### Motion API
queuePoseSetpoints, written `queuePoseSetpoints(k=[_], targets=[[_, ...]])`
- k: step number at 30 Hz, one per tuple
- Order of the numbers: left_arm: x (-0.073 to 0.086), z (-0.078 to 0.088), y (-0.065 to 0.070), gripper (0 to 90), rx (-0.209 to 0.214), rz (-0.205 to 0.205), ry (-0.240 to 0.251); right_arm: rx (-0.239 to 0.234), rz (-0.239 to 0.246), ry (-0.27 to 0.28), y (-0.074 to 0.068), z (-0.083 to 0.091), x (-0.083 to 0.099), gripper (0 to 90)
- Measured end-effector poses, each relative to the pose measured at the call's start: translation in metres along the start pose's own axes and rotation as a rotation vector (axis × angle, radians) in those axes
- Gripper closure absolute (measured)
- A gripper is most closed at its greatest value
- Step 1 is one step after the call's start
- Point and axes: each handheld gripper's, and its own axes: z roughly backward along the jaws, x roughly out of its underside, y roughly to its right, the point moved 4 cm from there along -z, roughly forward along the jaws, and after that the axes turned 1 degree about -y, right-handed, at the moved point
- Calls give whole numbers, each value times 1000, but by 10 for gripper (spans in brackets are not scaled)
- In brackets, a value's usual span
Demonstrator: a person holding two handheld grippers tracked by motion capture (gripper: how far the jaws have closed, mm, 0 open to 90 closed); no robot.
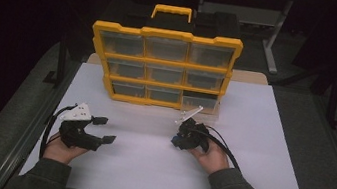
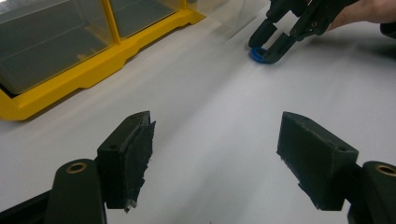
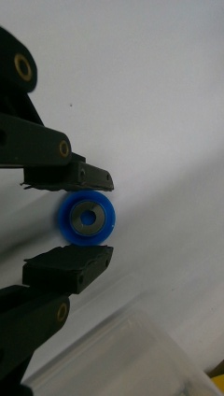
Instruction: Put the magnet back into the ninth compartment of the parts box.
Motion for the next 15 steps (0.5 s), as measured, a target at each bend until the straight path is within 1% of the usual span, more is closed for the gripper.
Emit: queuePoseSetpoints(k=[5, 6, 8, 15], targets=[[0, 0, 0, 259, 1, -7, -2, -5, -5, -1, 1, 1, 0, 609], [0, 0, 0, 258, 2, -8, -1, -2, 2, -2, 1, 1, 0, 609], [0, 0, 0, 258, 1, -12, -1, -8, 0, 0, 1, 2, 0, 610], [0, 0, 0, 257, 1, -11, -1, -14, -2, 1, 1, 5, 1, 610]])
